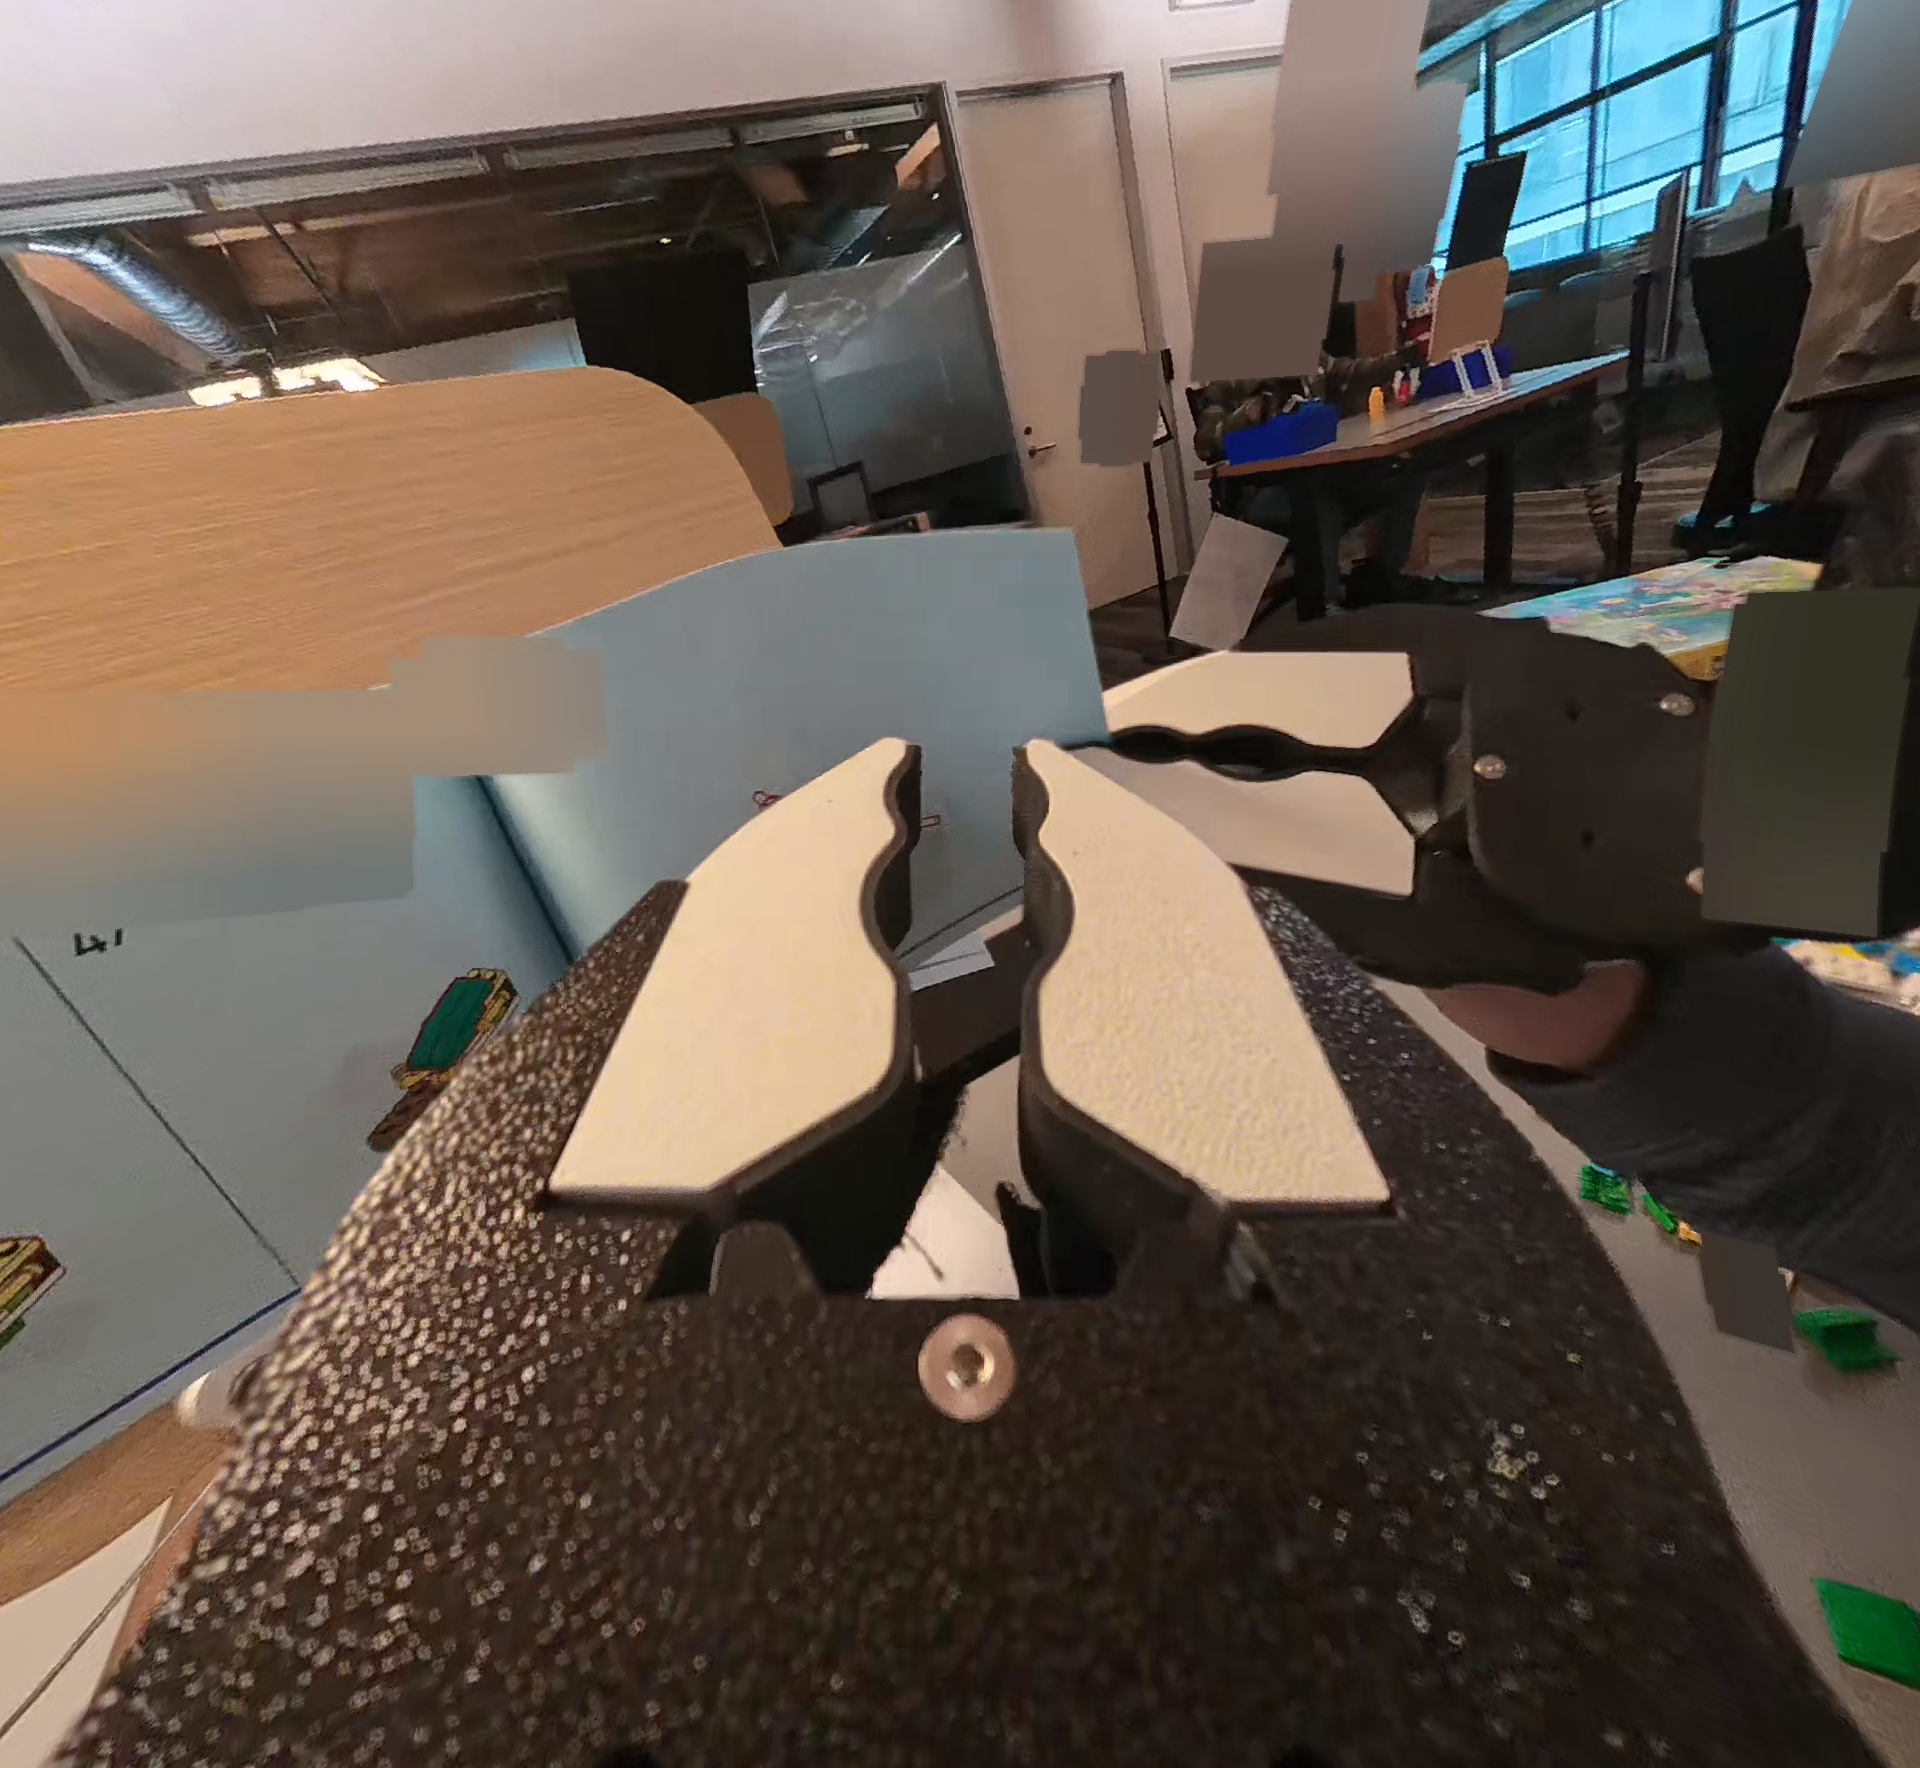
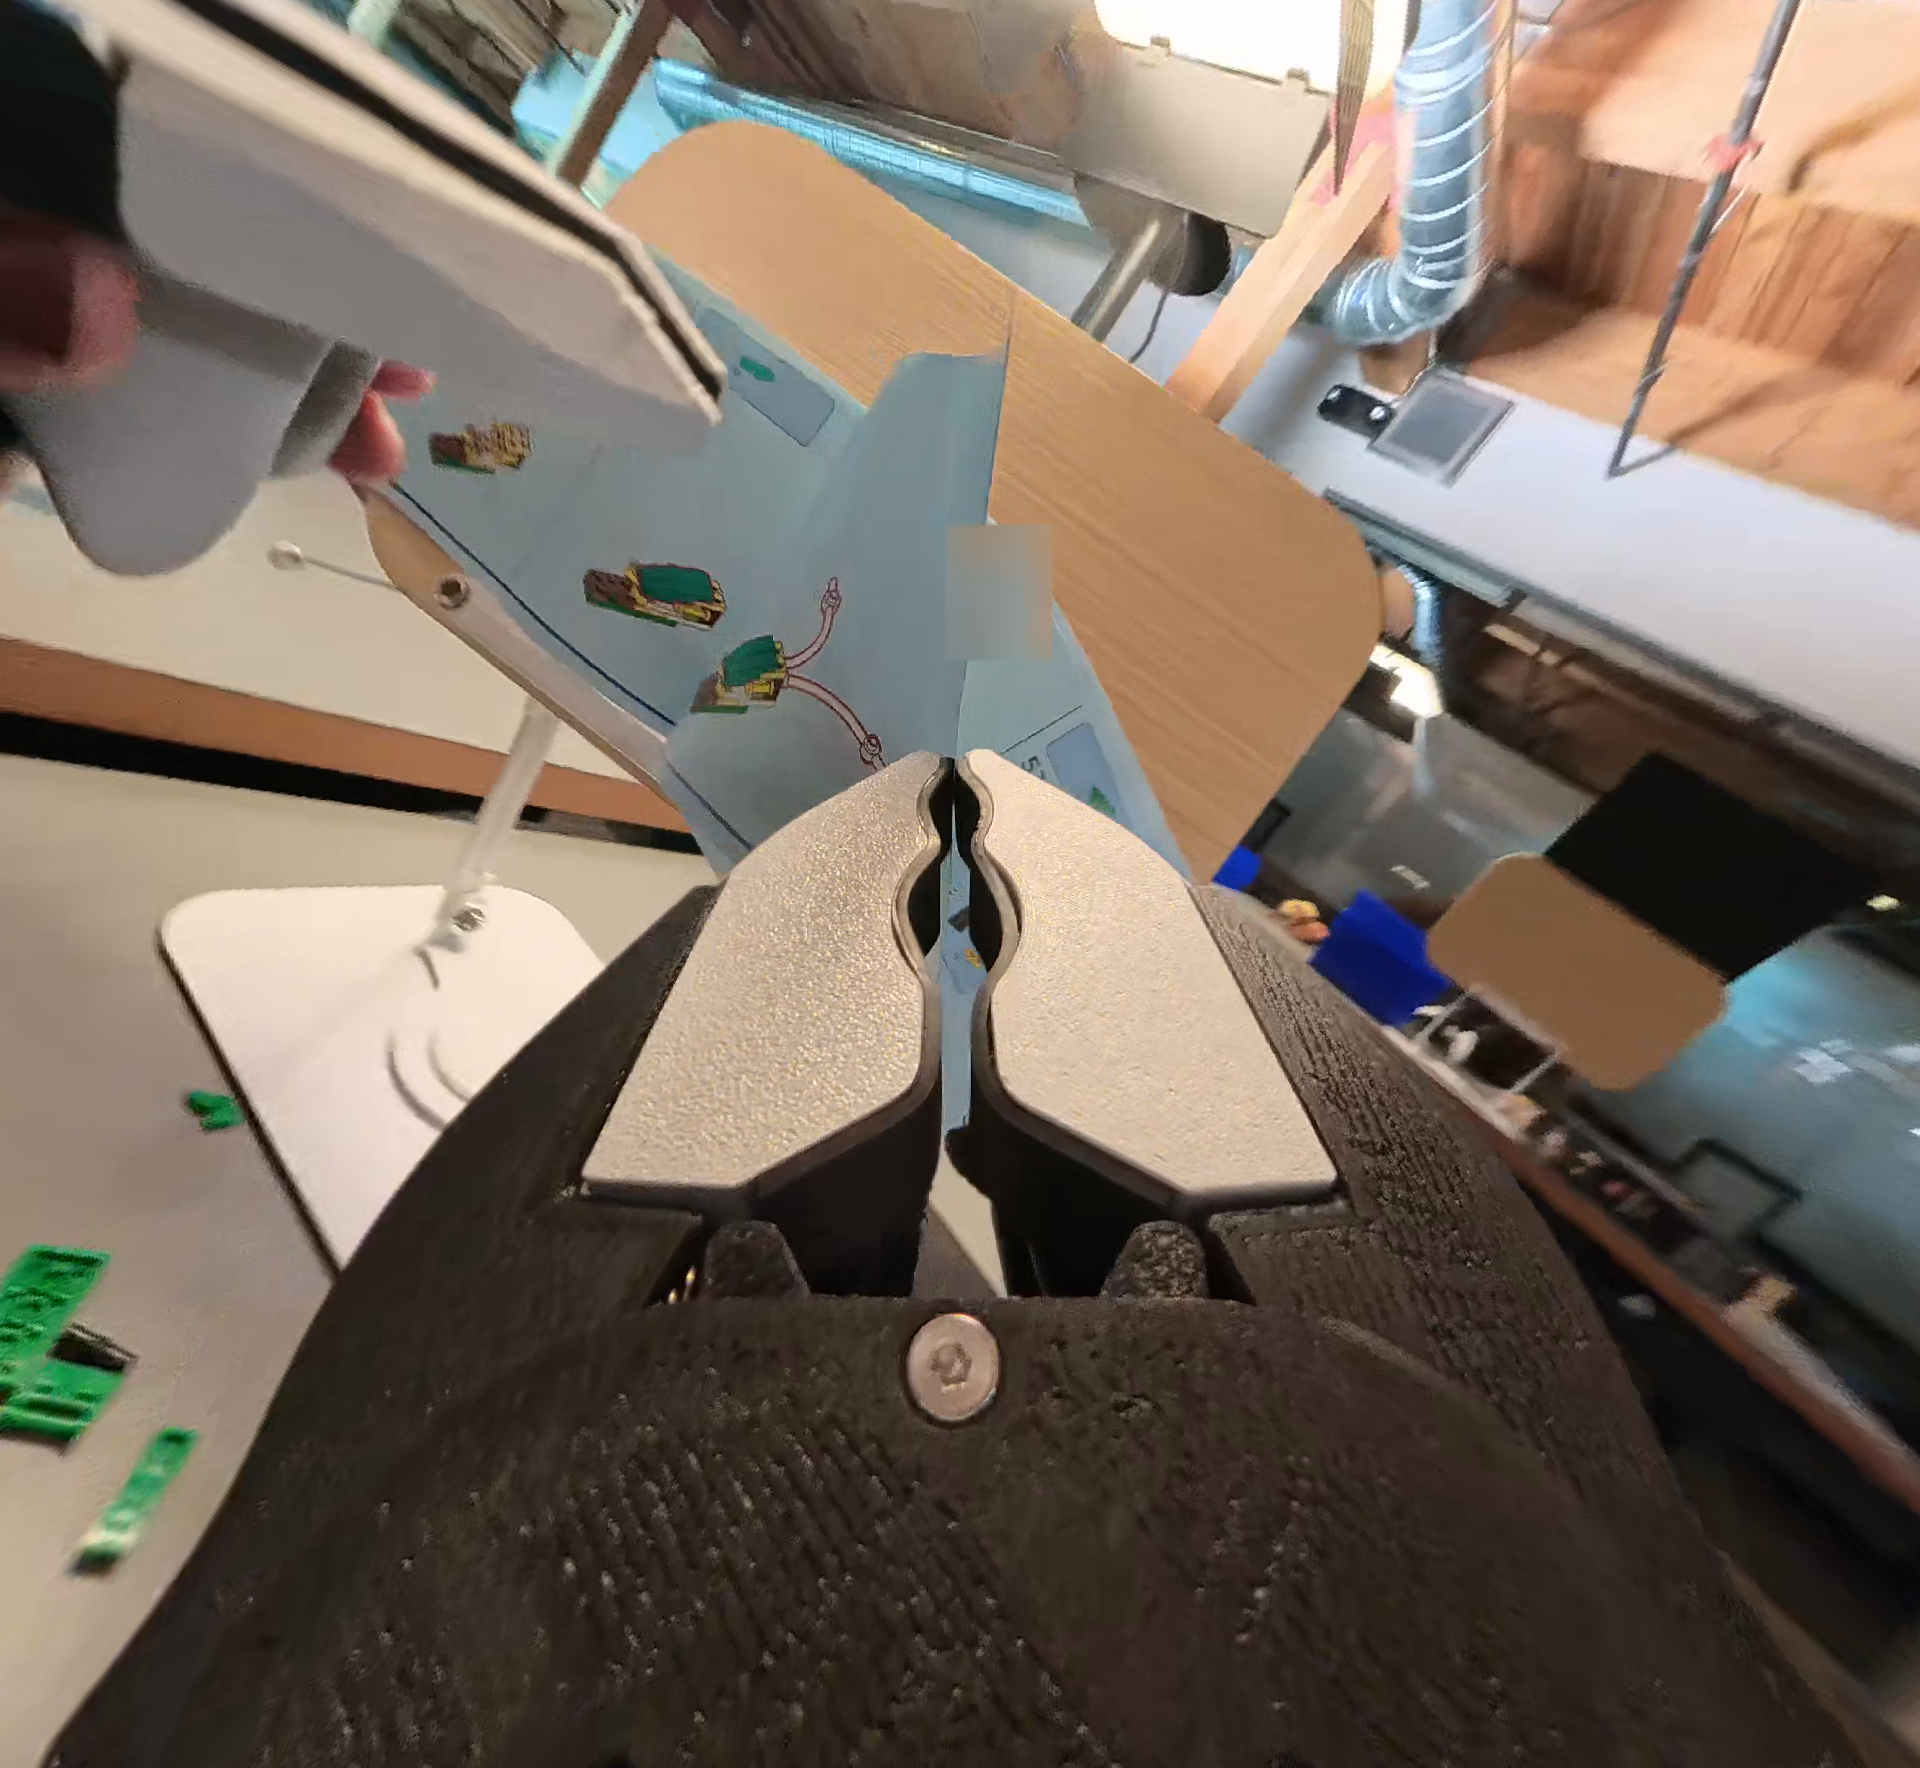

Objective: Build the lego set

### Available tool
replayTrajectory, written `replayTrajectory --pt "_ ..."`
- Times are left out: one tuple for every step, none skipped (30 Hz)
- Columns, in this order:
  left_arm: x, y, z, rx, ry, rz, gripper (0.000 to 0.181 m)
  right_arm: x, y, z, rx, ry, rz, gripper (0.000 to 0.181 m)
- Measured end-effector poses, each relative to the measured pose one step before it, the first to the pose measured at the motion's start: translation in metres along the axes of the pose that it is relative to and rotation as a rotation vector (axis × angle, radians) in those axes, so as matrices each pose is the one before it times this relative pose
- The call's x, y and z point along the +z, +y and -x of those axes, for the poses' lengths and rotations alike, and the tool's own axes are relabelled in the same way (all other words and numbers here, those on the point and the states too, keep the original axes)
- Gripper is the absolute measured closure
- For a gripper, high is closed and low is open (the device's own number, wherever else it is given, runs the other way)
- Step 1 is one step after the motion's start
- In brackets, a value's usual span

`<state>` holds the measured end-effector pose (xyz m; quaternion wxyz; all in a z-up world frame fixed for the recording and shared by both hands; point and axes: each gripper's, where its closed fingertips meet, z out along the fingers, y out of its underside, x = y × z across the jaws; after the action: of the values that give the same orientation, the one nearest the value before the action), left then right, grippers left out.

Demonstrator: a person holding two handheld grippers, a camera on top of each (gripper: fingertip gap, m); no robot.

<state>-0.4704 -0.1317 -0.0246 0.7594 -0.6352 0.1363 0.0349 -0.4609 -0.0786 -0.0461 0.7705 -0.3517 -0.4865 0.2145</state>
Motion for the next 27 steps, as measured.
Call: replayTrajectory --pt "0.00074 0.00000 -0.00348 -0.0049 0.0245 0.0006 0.164 0.00015 -0.00045 0.00221 -0.0489 0.0043 0.0064 0.181" --pt "0.00077 0.00017 -0.00368 -0.0097 0.0276 0.0015 0.163 0.00020 -0.00090 0.00192 -0.0421 0.0056 0.0030 0.181" --pt "0.00046 0.00017 -0.00161 -0.0123 0.0136 0.0004 0.161 0.00017 -0.00095 0.00139 -0.0316 0.0063 0.0016 0.181" --pt "0.00003 -0.00074 -0.00082 -0.0048 0.0062 -0.0081 0.160 0.00025 -0.00117 0.00198 -0.0188 -0.0008 -0.0005 0.181" --pt "-0.00015 -0.00179 -0.00059 0.0032 0.0030 -0.0148 0.160 0.00025 -0.00112 0.00262 -0.0067 -0.0082 -0.0029 0.181" --pt "-0.00025 -0.00252 0.00060 0.0079 -0.0074 -0.0166 0.160 0.00023 -0.00096 0.00204 0.0006 -0.0064 -0.0026 0.181" --pt "-0.00068 -0.00281 0.00174 0.0112 -0.0176 -0.0184 0.160 0.00028 -0.00024 0.00095 0.0032 -0.0005 -0.0007 0.181" --pt "-0.00075 -0.00229 0.00195 0.0096 -0.0198 -0.0153 0.162 0.00016 -0.00004 0.00102 0.0028 -0.0028 -0.0005 0.181" --pt "-0.00047 -0.00168 0.00085 0.0056 -0.0115 -0.0110 0.162 0.00005 0.00002 0.00147 0.0011 -0.0070 -0.0006 0.181" --pt "-0.00018 -0.00129 -0.00101 0.0015 0.0030 -0.0057 0.163 0.00022 -0.00015 0.00117 -0.0014 -0.0061 -0.0002 0.181" --pt "0.00016 -0.00029 -0.00215 -0.0038 0.0119 0.0020 0.163 0.00015 -0.00014 0.00072 -0.0023 -0.0026 0.0004 0.181" --pt "0.00052 0.00006 -0.00193 -0.0060 0.0095 0.0037 0.163 0.00013 -0.00042 0.00062 -0.0014 -0.0018 -0.0007 0.181" --pt "0.00044 -0.00028 -0.00097 -0.0023 0.0020 -0.0016 0.164 0.00014 -0.00075 0.00087 -0.0005 -0.0036 -0.0022 0.181" --pt "0.00039 -0.00046 -0.00042 0.0025 -0.0031 -0.0056 0.165 0.00019 -0.00062 0.00113 -0.0004 -0.0040 -0.0010 0.181" --pt "0.00031 -0.00037 -0.00061 0.0059 -0.0025 -0.0056 0.165 0.00014 -0.00054 0.00109 -0.0009 -0.0040 -0.0004 0.181" --pt "0.00073 0.00058 -0.00095 0.0072 0.0015 0.0015 0.166 0.00022 -0.00063 0.00128 -0.0017 -0.0046 -0.0009 0.181" --pt "0.00083 0.00168 -0.00092 0.0073 0.0027 0.0099 0.167 0.00028 -0.00029 0.00117 -0.0019 -0.0039 0.0001 0.181" --pt "0.00084 0.00194 -0.00047 0.0070 0.0018 0.0119 0.171 0.00036 0.00000 0.00111 -0.0012 -0.0037 0.0012 0.181" --pt "0.00078 0.00150 -0.00005 0.0044 -0.0016 0.0073 0.177 0.00029 0.00005 0.00101 0.0005 -0.0040 0.0008 0.181" --pt "0.00047 0.00097 -0.00023 0.0046 -0.0005 0.0029 0.181 0.00041 0.00031 0.00077 0.0030 -0.0037 0.0015 0.181" --pt "0.00039 0.00074 -0.00062 0.0020 0.0043 0.0020 0.181 0.00036 0.00048 0.00071 0.0049 -0.0040 0.0021 0.181" --pt "0.00038 0.00171 -0.00070 -0.0021 0.0069 0.0097 0.181 0.00022 0.00012 0.00080 0.0061 -0.0046 -0.0014 0.181" --pt "0.00048 0.00160 -0.00054 -0.0055 0.0072 0.0088 0.181 0.00011 -0.00007 0.00056 0.0068 -0.0041 -0.0019 0.181" --pt "0.00025 0.00066 -0.00069 -0.0064 0.0094 0.0007 0.181 0.00016 0.00006 0.00018 0.0070 -0.0031 -0.0010 0.181" --pt "0.00017 0.00041 0.00007 -0.0085 0.0041 -0.0021 0.181 0.00005 0.00008 0.00010 0.0075 -0.0025 -0.0008 0.181" --pt "-0.00011 0.00059 0.00071 -0.0056 -0.0004 -0.0008 0.181 -0.00002 0.00010 -0.00009 0.0080 -0.0028 -0.0014 0.181" --pt "-0.00018 0.00057 0.00070 -0.0018 0.0002 -0.0005 0.181 -0.00001 0.00007 0.00005 0.0084 -0.0037 -0.0015 0.181"
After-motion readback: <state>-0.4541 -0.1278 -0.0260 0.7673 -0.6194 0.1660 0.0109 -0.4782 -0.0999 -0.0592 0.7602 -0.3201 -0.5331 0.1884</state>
